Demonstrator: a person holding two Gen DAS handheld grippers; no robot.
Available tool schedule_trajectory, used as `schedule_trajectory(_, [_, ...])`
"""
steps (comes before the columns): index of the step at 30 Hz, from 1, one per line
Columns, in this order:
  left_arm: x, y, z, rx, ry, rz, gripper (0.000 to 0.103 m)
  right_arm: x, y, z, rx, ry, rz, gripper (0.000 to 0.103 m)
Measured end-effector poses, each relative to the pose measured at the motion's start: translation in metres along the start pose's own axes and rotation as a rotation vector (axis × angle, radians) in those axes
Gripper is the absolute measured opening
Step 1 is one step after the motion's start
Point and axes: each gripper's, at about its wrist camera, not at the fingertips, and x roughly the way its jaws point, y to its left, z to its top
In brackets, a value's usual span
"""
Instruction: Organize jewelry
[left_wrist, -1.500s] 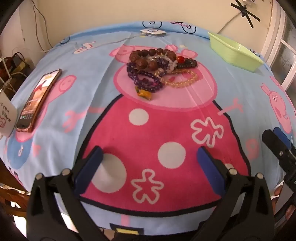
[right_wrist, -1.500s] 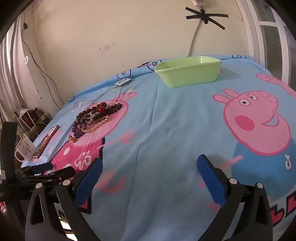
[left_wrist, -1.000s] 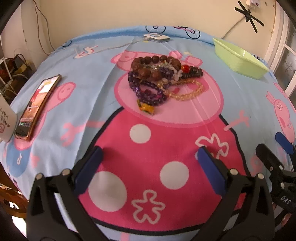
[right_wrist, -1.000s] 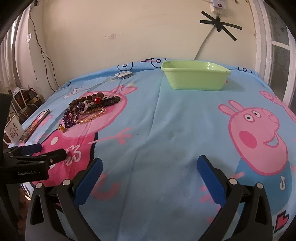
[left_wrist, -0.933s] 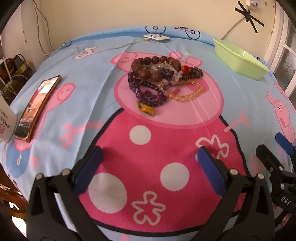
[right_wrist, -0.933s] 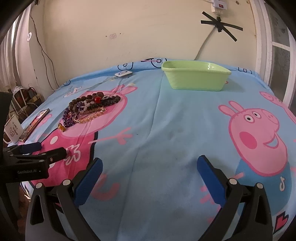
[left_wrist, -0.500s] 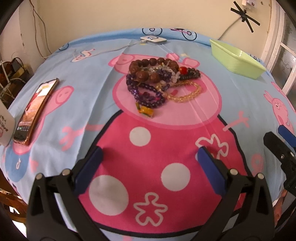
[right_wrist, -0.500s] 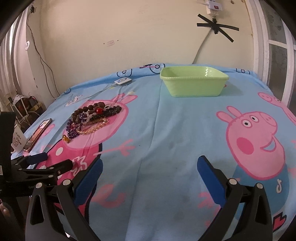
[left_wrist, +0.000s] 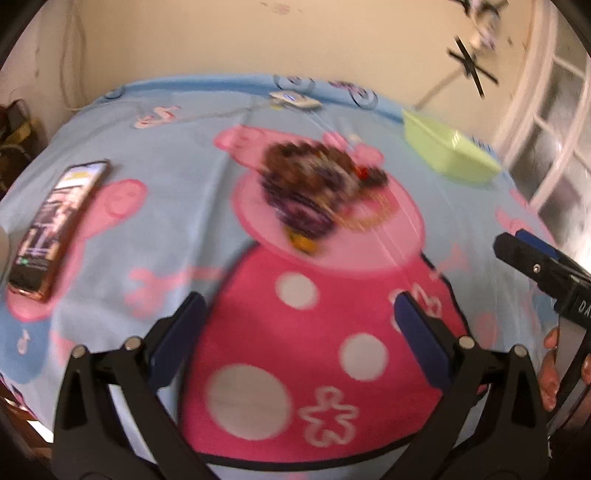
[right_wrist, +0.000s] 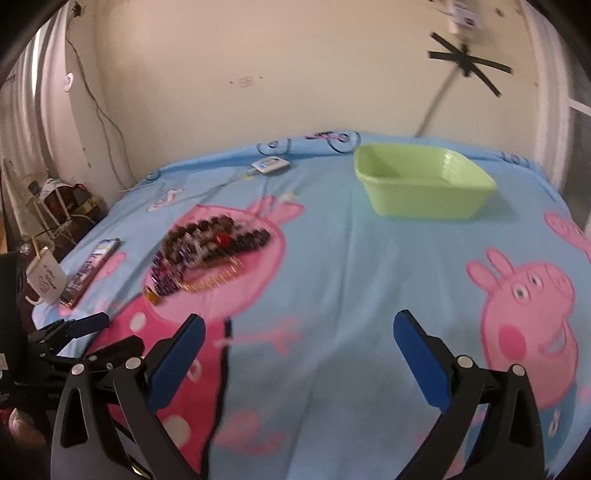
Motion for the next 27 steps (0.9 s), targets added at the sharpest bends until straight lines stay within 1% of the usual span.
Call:
schedule_trajectory(3, [-0.008,0.019,0.019,-0.013,-0.028,0.015,0.098,0.006,0.006,0.021,-0.048,-0.001,0.032,0.08])
schedule_trajectory(5, [-0.011,0.031,0.033,-0.023,-0.042,0.015,0.098,0.014,0.007,0.032,-0.042,0.02,0.084,0.079])
schedule_trajectory(6, [-0.01,0.038,0.043,-0.037,-0.04,0.0,0.098,0.018,0.009,0.036,-0.039,0.028,0.102,0.078])
schedule_trajectory(7, [-0.007,0.045,0.051,-0.056,-0.027,-0.023,0.098,0.024,0.009,0.041,-0.033,0.038,0.129,0.073])
schedule_trajectory(8, [-0.002,0.052,0.063,-0.089,-0.008,-0.069,0.094,0.028,0.012,0.045,-0.032,0.04,0.143,0.066])
schedule_trajectory(9, [0.001,0.054,0.068,-0.104,0.002,-0.101,0.091,0.037,0.013,0.051,-0.027,0.059,0.159,0.052])
schedule_trajectory(10, [0.008,0.057,0.077,-0.12,0.027,-0.148,0.085,0.044,0.014,0.056,-0.014,0.071,0.179,0.039])
schedule_trajectory(11, [0.011,0.058,0.082,-0.128,0.043,-0.171,0.078,0.056,0.013,0.062,0.01,0.098,0.212,0.033])
schedule_trajectory(12, [0.021,0.058,0.092,-0.129,0.067,-0.188,0.075,0.064,0.013,0.067,0.022,0.116,0.23,0.024])
schedule_trajectory(13, [0.028,0.057,0.097,-0.123,0.08,-0.186,0.071,0.074,0.014,0.073,0.034,0.134,0.247,0.017])
schedule_trajectory(15, [0.043,0.054,0.109,-0.114,0.102,-0.181,0.069,0.091,0.015,0.084,0.062,0.168,0.291,0.013])
schedule_trajectory(17, [0.059,0.05,0.117,-0.109,0.129,-0.194,0.069,0.105,0.02,0.093,0.074,0.197,0.334,0.013])
schedule_trajectory(20, [0.084,0.046,0.122,-0.102,0.174,-0.169,0.068,0.129,0.027,0.102,0.059,0.25,0.338,0.013])
schedule_trajectory(21, [0.094,0.045,0.122,-0.101,0.192,-0.157,0.065,0.14,0.029,0.102,0.063,0.285,0.355,0.013])
schedule_trajectory(22, [0.1,0.046,0.121,-0.103,0.208,-0.152,0.052,0.148,0.031,0.1,0.063,0.319,0.372,0.008])
schedule_trajectory(23, [0.103,0.045,0.12,-0.1,0.203,-0.138,0.041,0.15,0.032,0.097,0.059,0.329,0.374,0.002])
schedule_trajectory(24, [0.102,0.044,0.12,-0.095,0.196,-0.137,0.029,0.151,0.031,0.094,0.063,0.338,0.381,0.0])
schedule_trajectory(25, [0.102,0.043,0.119,-0.095,0.206,-0.158,0.015,0.145,0.028,0.092,0.081,0.325,0.395,0.0])
schedule_trajectory(26, [0.099,0.043,0.118,-0.106,0.209,-0.171,0.015,0.14,0.025,0.092,0.092,0.317,0.409,0.0])
schedule_trajectory(27, [0.092,0.042,0.118,-0.121,0.198,-0.183,0.015,0.123,0.022,0.093,0.107,0.278,0.44,0.0])
